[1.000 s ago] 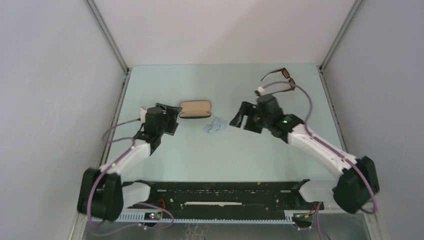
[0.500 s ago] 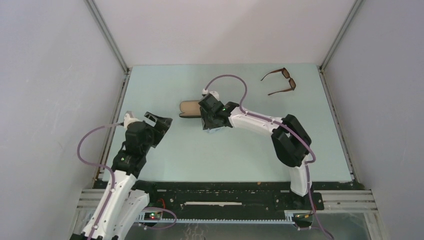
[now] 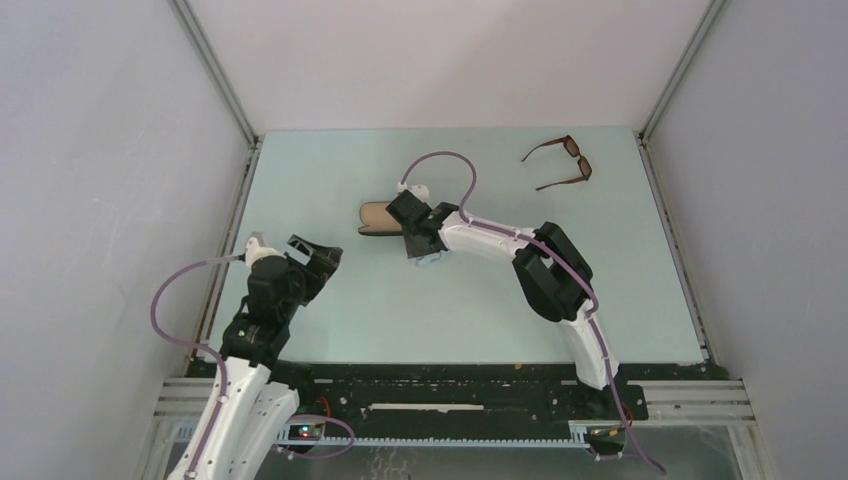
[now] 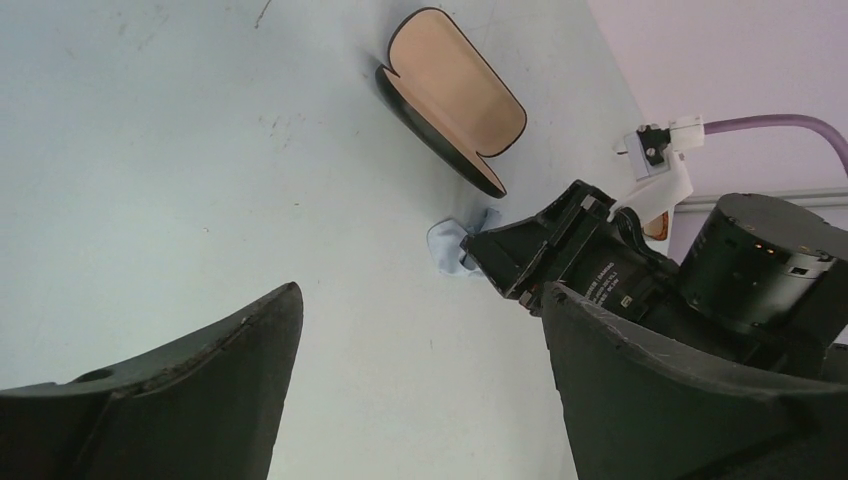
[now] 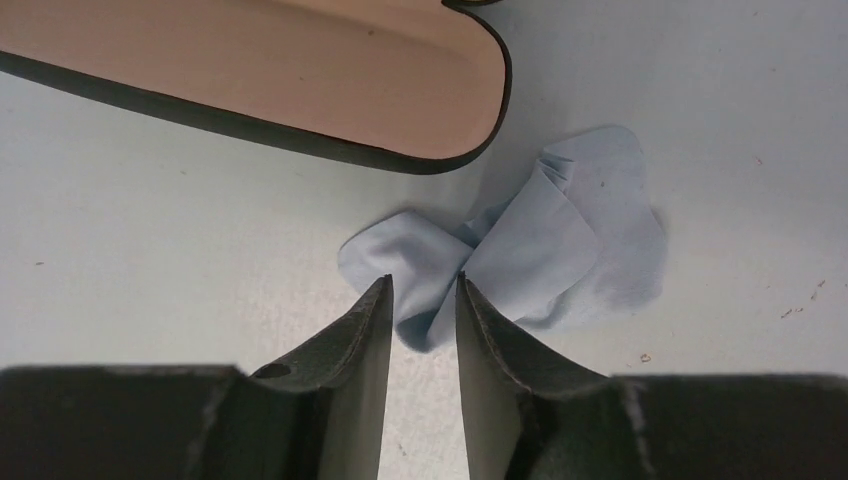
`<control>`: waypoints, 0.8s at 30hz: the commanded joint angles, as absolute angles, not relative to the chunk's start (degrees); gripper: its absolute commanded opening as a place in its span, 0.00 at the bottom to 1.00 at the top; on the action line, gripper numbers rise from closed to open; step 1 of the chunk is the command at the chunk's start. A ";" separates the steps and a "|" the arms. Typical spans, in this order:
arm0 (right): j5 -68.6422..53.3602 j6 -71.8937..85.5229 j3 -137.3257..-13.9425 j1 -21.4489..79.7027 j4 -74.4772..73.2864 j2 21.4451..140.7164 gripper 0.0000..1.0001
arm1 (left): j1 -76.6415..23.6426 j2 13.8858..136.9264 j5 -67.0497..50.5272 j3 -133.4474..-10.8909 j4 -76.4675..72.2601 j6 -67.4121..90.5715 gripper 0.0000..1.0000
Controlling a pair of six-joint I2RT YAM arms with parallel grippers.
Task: Organize the sunglasses
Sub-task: Adjust the glasses cleaning cloth at the center of the board.
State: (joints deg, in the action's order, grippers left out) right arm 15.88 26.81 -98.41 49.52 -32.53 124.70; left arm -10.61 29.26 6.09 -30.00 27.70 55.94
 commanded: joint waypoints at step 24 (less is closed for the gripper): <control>13.91 28.48 -84.98 47.90 -28.01 113.69 0.00 | -10.20 34.25 6.08 -28.47 24.66 53.86 0.92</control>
State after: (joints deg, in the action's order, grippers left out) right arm 14.41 27.49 -89.21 48.45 -29.71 121.38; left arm -10.57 33.41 6.44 -29.87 27.00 55.86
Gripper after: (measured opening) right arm 0.006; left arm 0.918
